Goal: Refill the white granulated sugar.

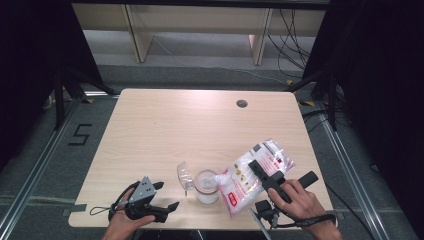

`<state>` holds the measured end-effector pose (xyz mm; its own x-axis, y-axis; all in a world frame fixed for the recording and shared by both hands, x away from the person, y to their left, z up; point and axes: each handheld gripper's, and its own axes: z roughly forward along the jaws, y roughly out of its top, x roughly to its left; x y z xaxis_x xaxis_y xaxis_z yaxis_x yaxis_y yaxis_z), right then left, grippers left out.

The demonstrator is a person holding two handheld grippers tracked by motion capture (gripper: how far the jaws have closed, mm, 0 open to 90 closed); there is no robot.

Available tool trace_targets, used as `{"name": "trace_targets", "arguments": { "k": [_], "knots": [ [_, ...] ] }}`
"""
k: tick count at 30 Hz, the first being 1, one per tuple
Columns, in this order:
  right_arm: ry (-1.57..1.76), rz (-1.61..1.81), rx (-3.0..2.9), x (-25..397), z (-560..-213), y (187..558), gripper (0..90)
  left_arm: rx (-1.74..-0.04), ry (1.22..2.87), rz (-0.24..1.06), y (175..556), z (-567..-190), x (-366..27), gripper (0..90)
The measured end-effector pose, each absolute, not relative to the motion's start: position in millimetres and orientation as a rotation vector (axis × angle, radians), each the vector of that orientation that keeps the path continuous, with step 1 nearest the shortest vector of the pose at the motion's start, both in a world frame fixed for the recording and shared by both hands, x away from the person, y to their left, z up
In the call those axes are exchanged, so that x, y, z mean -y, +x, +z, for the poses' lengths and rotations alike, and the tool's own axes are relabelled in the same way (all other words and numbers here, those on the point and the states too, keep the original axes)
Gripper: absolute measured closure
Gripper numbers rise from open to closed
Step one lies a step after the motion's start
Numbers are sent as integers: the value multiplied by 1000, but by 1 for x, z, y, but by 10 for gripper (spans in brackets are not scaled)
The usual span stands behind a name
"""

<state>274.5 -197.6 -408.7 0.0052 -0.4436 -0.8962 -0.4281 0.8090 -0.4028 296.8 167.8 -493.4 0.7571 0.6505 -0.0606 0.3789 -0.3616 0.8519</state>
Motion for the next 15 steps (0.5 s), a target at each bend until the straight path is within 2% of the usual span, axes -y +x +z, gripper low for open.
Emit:
{"name": "trace_targets", "arguments": {
  "k": [15],
  "knots": [
    [-705, -14, -1612, 198, -409, 275, 669, -774, 2001, 360, 297, -493, -168, 151]
  ]
}}
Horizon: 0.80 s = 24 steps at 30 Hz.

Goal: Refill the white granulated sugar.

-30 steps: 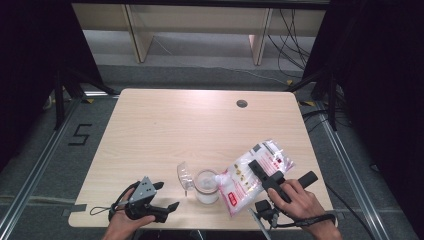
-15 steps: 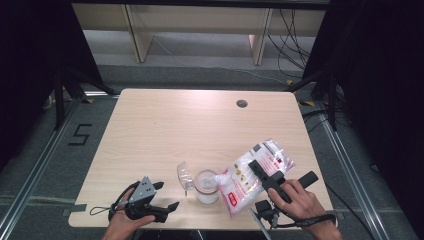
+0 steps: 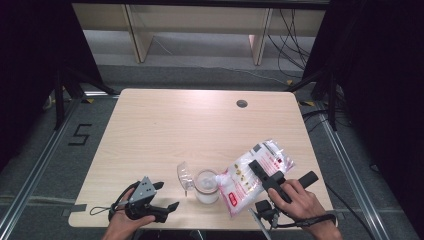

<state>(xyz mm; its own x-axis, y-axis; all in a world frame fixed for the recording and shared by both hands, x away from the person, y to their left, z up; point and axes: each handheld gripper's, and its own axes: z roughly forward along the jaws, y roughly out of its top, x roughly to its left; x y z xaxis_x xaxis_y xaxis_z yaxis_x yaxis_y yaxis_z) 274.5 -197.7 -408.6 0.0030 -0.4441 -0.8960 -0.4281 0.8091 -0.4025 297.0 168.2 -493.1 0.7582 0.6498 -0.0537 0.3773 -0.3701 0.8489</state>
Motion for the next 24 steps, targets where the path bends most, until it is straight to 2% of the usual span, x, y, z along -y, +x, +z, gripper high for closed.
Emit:
{"name": "trace_targets", "arguments": {
  "k": [24],
  "knots": [
    [-725, -14, -1614, 197, -410, 276, 676, -774, 2001, 360, 297, -493, -168, 151]
  ]
}}
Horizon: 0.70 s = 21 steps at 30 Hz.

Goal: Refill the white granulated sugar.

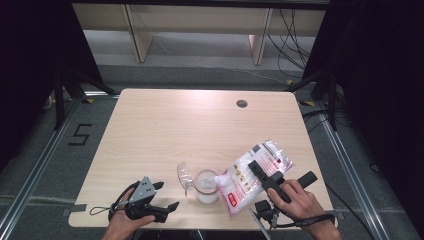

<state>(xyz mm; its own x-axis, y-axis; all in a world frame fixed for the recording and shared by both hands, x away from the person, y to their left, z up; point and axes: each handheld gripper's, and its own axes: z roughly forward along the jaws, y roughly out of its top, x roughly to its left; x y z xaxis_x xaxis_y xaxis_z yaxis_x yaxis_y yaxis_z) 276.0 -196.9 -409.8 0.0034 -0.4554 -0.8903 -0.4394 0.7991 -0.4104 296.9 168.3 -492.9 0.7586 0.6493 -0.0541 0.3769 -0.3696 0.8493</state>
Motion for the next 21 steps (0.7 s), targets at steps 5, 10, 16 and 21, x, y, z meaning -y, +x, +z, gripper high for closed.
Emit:
{"name": "trace_targets", "arguments": {
  "k": [5, 10, 16, 21],
  "knots": [
    [-703, -5, -1622, 198, -411, 276, 677, -775, 2001, 360, 297, -493, -168, 151],
    [-721, -12, -1608, 198, -409, 276, 677, -777, 1992, 355, 297, -493, -168, 151],
    [-725, -15, -1607, 198, -408, 276, 678, -780, 1987, 351, 296, -493, -167, 151],
    [-702, -7, -1619, 198, -409, 275, 679, -785, 1983, 349, 296, -494, -167, 151]
  ]
}}
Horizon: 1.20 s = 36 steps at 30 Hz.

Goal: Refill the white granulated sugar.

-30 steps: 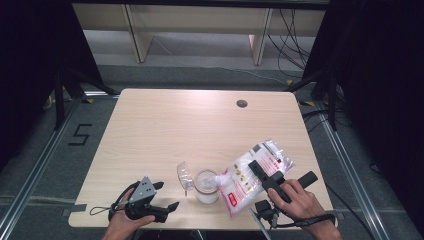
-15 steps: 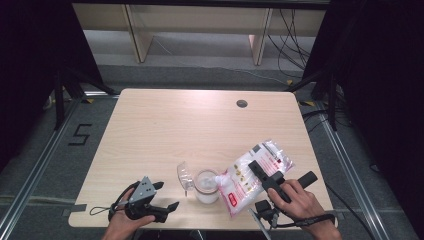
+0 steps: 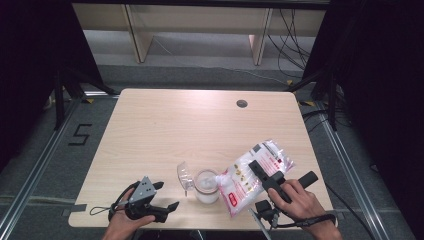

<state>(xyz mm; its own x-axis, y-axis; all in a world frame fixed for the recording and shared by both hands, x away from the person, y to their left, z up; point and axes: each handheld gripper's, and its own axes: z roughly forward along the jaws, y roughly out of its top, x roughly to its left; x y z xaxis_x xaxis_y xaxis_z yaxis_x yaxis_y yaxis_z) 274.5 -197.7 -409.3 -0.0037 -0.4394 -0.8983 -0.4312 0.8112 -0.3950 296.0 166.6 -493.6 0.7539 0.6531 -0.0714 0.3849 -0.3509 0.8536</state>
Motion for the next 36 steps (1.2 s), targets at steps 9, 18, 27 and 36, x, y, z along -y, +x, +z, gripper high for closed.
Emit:
{"name": "trace_targets", "arguments": {
  "k": [9, 18, 27, 36],
  "knots": [
    [-713, -10, -1619, 197, -409, 275, 680, -777, 1991, 355, 297, -493, -168, 151],
    [-707, -4, -1618, 197, -409, 274, 680, -793, 1977, 345, 296, -493, -167, 151],
    [-707, -1, -1621, 197, -410, 275, 682, -777, 1987, 355, 297, -493, -168, 151],
    [-705, 3, -1616, 197, -410, 274, 686, -775, 1988, 357, 297, -492, -168, 151]
  ]
}}
